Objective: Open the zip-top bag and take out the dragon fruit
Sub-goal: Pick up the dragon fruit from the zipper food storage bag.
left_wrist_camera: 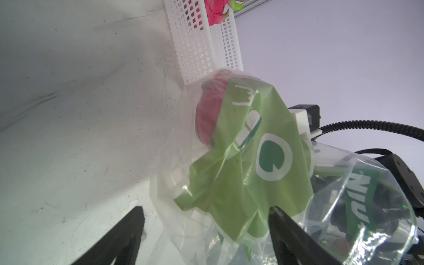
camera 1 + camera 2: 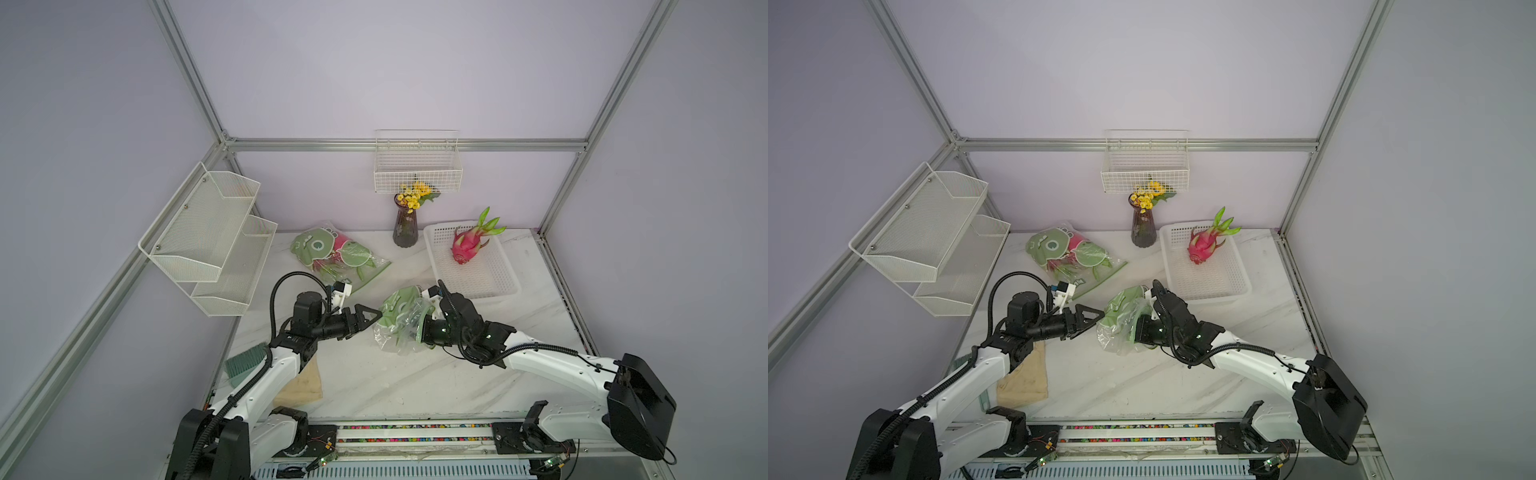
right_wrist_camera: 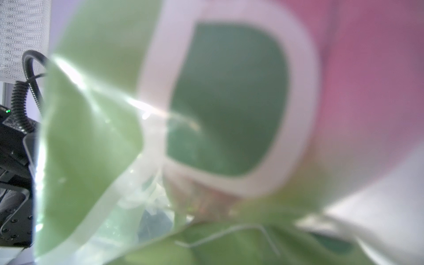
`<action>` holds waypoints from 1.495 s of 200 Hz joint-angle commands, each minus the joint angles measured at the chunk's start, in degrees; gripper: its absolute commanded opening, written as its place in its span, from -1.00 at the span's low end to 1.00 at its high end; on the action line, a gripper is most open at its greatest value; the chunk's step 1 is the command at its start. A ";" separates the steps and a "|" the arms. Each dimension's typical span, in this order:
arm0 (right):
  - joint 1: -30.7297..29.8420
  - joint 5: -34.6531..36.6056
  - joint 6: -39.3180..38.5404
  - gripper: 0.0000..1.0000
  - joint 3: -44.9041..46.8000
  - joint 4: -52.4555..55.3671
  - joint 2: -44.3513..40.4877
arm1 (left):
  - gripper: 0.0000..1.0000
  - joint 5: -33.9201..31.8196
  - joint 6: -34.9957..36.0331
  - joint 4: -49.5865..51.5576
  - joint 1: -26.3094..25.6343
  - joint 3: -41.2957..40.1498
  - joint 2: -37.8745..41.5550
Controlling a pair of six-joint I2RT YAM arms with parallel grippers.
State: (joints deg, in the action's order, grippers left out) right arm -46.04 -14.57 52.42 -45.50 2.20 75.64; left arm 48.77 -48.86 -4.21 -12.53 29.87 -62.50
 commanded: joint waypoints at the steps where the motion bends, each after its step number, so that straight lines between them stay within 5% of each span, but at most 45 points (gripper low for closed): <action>1: 0.62 0.86 -1.07 -1.00 -2.74 -0.92 -1.07 | 0.74 4.28 -5.01 -9.75 -1.28 -0.69 0.32; 48: 1.28 -0.03 0.60 -1.00 -3.46 -3.93 -0.84 | 0.61 2.25 -8.48 -16.16 -5.21 -1.01 -4.57; 90: 1.94 -1.72 1.92 -1.00 -2.22 -4.40 -2.02 | -0.36 -1.34 -12.29 -22.00 -3.30 -1.26 -8.71; 127: 3.61 -3.74 3.63 -1.00 -0.86 -3.63 -4.23 | -0.69 -2.15 -12.25 -20.70 -0.25 -0.90 -9.51; 211: 8.56 -14.63 3.21 -1.00 -1.54 -1.84 -6.06 | -0.82 -5.66 -1.10 -2.31 8.11 2.01 -5.98; 299: 11.69 -27.52 2.36 -1.00 -3.09 -2.20 -5.16 | -0.82 -12.21 5.72 5.25 11.14 2.73 -5.35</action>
State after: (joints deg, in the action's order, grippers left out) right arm -35.40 -37.06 55.20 -46.70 1.37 71.46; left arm 42.85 -47.24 -1.89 -3.14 31.40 -69.10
